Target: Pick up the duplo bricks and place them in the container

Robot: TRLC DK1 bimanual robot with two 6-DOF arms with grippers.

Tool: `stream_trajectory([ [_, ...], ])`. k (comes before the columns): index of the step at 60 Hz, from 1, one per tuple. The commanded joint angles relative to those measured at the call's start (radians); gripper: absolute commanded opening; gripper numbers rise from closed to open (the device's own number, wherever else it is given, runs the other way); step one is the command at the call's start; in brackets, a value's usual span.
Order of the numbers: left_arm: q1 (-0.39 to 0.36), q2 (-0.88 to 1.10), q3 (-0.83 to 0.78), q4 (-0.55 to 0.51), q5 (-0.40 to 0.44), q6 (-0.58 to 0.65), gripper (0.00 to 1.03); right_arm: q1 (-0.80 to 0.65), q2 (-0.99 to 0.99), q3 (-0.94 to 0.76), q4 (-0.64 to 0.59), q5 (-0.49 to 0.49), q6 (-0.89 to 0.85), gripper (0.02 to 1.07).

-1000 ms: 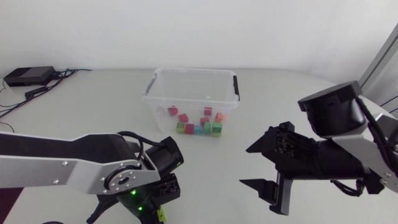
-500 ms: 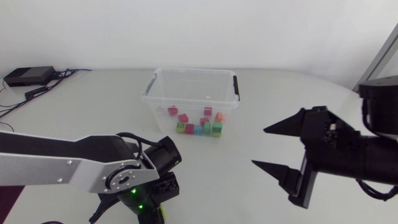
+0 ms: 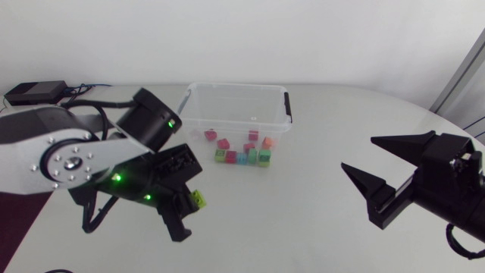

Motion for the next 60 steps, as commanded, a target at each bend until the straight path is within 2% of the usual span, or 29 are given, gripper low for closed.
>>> stream_trajectory([
  [1,0.045,-0.014,0.075,0.018,-0.003,0.031,0.36,-0.041,-0.011,-0.03,0.033,0.009,0.037,0.98],
  [9,0.096,-0.002,0.155,0.09,-0.003,0.036,0.37,-0.095,-0.013,-0.057,0.065,0.009,0.033,1.0],
  [16,0.15,0.101,0.265,0.182,-0.003,0.027,0.37,-0.104,-0.025,-0.107,0.105,0.009,0.037,1.02],
  [20,0.187,0.192,0.31,0.286,-0.003,0.03,0.37,-0.104,-0.036,-0.128,0.112,0.009,0.065,1.02],
  [24,0.217,0.277,0.365,0.348,-0.003,0.031,0.37,-0.104,-0.039,-0.145,0.115,0.009,0.075,1.02],
  [39,0.276,0.515,0.574,0.394,0.002,0.027,0.39,-0.118,-0.062,-0.186,0.142,0.033,0.082,1.02],
  [42,0.28,0.535,0.58,0.41,0.002,0.021,0.48,-0.119,-0.065,-0.194,0.148,0.039,0.082,1.02],
  [43,0.28,0.538,0.578,0.418,0.002,0.021,0.58,-0.119,-0.071,-0.202,0.155,0.053,0.082,1.02],
  [45,0.283,0.538,0.574,0.42,0.002,0.019,0.9,-0.119,-0.08,-0.212,0.166,0.067,0.082,1.02],
  [46,0.283,0.538,0.571,0.42,0.002,0.021,0.99,-0.119,-0.085,-0.219,0.172,0.068,0.082,1.02],
  [50,0.289,0.503,0.534,0.427,0.002,0.024,1.0,-0.119,-0.108,-0.24,0.184,0.079,0.083,1.02],
  [60,0.337,0.322,0.363,0.558,-0.008,-0.044,1.0,-0.119,-0.221,-0.309,0.23,0.098,0.086,1.02],
])
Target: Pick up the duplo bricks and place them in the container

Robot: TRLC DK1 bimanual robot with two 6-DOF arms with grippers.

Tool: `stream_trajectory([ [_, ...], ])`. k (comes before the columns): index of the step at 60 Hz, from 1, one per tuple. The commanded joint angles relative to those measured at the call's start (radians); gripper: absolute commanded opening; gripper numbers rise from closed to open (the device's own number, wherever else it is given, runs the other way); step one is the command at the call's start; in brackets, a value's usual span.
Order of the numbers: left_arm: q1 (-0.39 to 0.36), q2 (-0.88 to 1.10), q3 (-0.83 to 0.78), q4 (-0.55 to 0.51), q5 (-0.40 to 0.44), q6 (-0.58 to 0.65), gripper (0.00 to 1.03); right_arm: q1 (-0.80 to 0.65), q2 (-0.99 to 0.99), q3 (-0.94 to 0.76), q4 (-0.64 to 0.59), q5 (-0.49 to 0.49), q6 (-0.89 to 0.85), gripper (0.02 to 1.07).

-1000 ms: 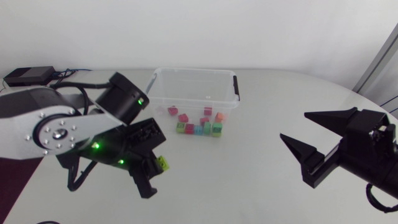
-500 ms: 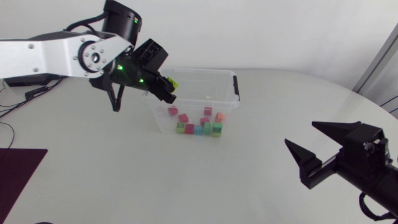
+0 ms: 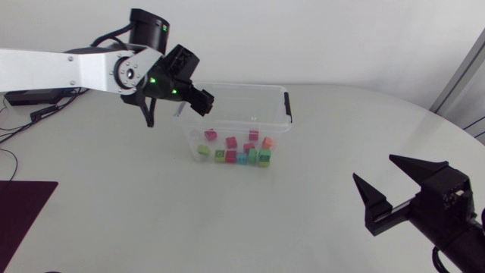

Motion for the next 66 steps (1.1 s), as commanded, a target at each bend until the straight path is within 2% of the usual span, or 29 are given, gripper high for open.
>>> stream_trajectory([
  [1,0.032,-0.126,-0.097,0.062,-0.012,-0.047,1.0,-0.008,-0.053,-0.047,0.03,0.024,0.019,1.02],
  [10,0.1,-0.311,-0.299,0.2,-0.027,-0.033,1.0,-0.008,-0.198,-0.115,0.038,0.071,0.019,1.02],
  [16,0.138,-0.388,-0.362,0.203,-0.027,-0.027,0.99,-0.009,-0.309,-0.139,-0.008,0.096,0.021,1.02],
  [26,0.199,-0.528,-0.489,0.205,-0.039,-0.044,0.99,-0.02,-0.315,-0.141,-0.004,0.114,0.027,1.02],
  [29,0.221,-0.59,-0.538,0.243,-0.078,-0.044,0.99,-0.032,-0.315,-0.141,0.004,0.114,0.028,1.02],
  [37,0.262,-0.692,-0.606,0.249,-0.079,-0.044,0.99,-0.049,-0.316,-0.143,0.029,0.119,0.045,1.02],
  [49,0.278,-0.877,-0.764,0.323,-0.102,-0.092,0.99,-0.048,-0.318,-0.143,0.036,0.16,0.057,1.02],
  [66,0.333,-1.141,-0.94,0.321,-0.113,-0.15,0.99,-0.051,-0.318,-0.143,0.041,0.245,0.116,1.02],
])
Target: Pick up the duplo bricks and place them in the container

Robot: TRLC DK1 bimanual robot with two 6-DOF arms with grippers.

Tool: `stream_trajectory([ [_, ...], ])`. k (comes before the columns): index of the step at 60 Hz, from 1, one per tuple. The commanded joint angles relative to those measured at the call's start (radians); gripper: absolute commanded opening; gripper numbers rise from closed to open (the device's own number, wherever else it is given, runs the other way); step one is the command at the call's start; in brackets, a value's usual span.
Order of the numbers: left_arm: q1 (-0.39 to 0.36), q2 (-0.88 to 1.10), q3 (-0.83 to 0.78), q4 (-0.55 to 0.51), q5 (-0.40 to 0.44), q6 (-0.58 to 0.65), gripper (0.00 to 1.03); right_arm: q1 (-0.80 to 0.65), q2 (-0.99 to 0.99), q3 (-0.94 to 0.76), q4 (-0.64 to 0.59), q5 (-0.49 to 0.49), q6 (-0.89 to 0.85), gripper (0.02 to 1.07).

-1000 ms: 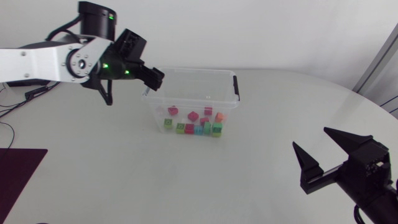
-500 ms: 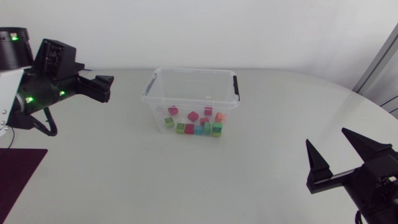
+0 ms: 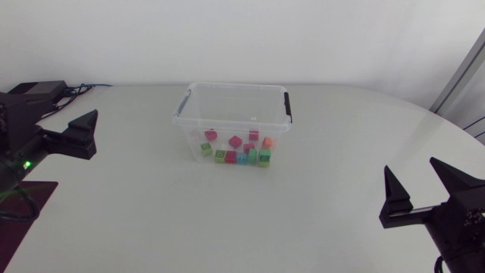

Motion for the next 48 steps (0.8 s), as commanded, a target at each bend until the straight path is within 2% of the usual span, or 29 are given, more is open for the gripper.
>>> stream_trajectory([
  [1,0.013,-0.091,-0.071,0.022,-0.011,-0.051,0.99,-0.005,-0.008,-0.022,0.028,0.025,0.052,1.02],
  [48,0.026,-0.58,-0.396,-0.116,0.032,-0.238,0.98,-0.016,-0.002,-0.018,-0.022,-0.012,0.24,1.02],
])
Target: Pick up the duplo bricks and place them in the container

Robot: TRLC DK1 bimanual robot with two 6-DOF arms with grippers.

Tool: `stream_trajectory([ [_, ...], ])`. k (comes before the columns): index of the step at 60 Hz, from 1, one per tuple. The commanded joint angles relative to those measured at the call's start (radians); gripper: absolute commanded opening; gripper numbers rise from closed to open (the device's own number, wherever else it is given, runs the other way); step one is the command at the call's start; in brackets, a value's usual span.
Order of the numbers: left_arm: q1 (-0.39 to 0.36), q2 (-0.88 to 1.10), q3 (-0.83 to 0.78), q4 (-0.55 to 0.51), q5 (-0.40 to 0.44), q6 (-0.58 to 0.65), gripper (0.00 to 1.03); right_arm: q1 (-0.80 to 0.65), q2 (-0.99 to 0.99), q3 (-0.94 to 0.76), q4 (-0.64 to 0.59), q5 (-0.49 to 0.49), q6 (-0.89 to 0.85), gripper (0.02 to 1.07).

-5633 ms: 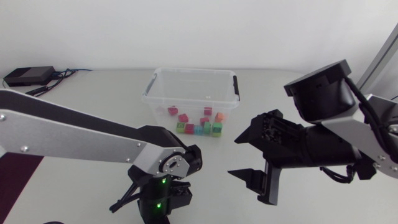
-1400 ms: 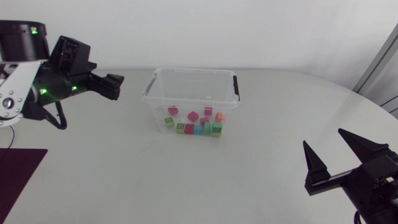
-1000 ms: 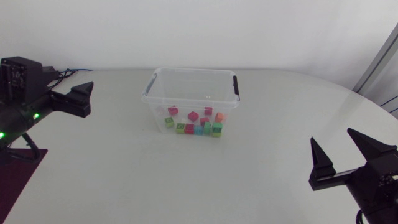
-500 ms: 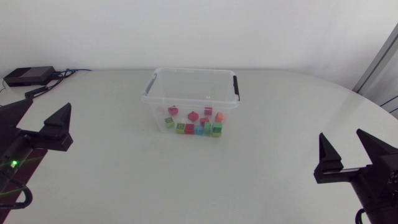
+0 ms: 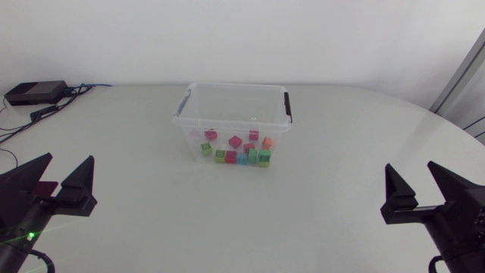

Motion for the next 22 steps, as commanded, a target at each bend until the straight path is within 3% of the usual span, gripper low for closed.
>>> stream_trajectory([
  [1,0.008,-0.047,-0.048,-0.013,0.011,-0.046,0.98,-0.01,-0.002,-0.018,-0.013,-0.01,0.044,1.02],
  [22,0.01,-0.118,-0.097,-0.038,0.019,-0.075,0.99,-0.011,-0.001,-0.018,-0.025,-0.019,0.073,1.02],
])
